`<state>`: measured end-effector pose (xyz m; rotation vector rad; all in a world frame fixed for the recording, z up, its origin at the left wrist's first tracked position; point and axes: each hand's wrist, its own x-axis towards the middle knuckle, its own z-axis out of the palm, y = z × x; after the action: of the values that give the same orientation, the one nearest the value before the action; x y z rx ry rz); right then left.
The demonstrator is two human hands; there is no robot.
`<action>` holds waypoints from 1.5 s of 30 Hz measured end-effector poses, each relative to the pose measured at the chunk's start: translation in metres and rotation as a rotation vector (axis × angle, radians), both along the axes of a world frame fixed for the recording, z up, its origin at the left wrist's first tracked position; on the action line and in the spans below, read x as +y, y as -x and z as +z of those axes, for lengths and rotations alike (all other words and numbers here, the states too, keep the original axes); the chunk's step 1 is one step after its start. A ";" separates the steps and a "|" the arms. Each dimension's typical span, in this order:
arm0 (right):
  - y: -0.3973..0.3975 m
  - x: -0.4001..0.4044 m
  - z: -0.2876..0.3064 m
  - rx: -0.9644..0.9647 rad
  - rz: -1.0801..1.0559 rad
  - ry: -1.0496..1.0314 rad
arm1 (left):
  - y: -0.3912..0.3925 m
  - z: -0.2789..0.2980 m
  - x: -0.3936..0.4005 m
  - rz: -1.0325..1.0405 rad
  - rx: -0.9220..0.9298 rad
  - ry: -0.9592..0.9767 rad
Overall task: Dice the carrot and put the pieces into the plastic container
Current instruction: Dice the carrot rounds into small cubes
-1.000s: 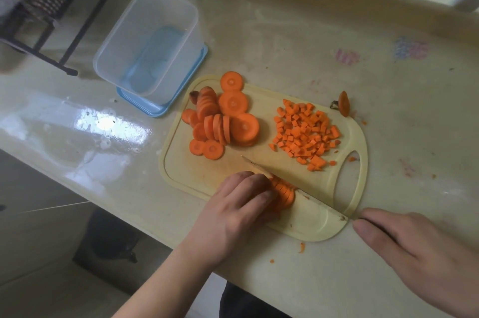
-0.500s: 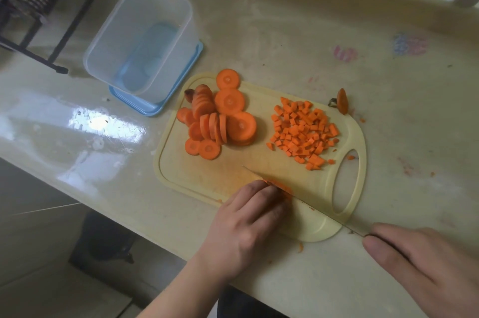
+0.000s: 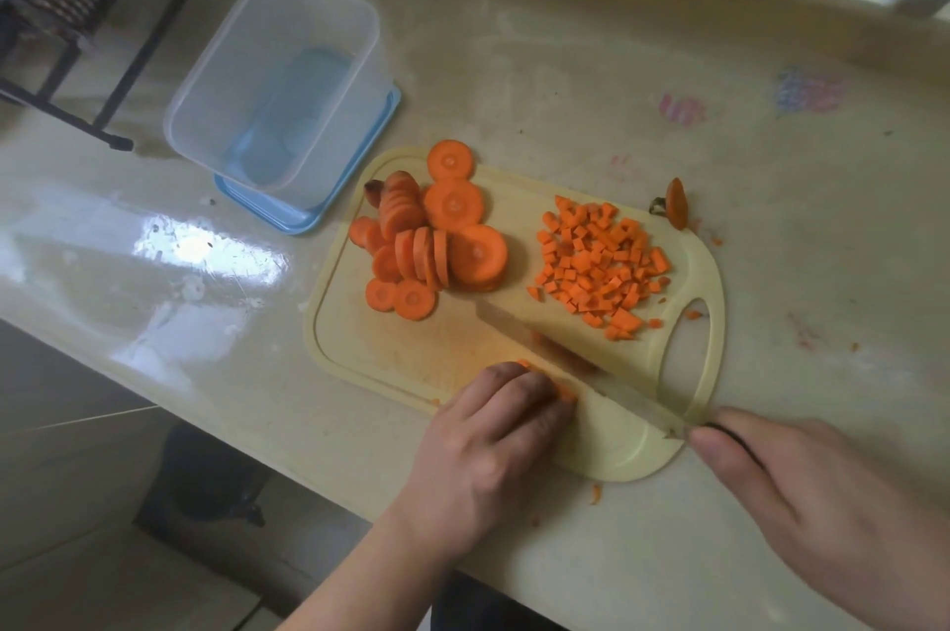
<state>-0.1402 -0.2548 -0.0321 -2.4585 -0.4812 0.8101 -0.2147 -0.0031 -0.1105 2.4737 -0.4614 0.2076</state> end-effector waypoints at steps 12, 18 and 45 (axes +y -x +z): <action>0.038 -0.001 0.015 -0.167 -0.188 0.037 | 0.004 -0.006 -0.002 0.013 -0.063 0.007; 0.038 0.003 0.019 -0.100 -0.127 0.122 | 0.004 -0.007 -0.001 0.024 -0.035 0.053; 0.047 0.002 0.017 -0.052 -0.082 0.139 | 0.011 -0.005 0.002 0.038 -0.053 0.059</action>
<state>-0.1876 -0.2531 -0.0153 -2.6141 -0.3505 0.7707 -0.2254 -0.0010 -0.1157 2.4259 -0.4243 0.2989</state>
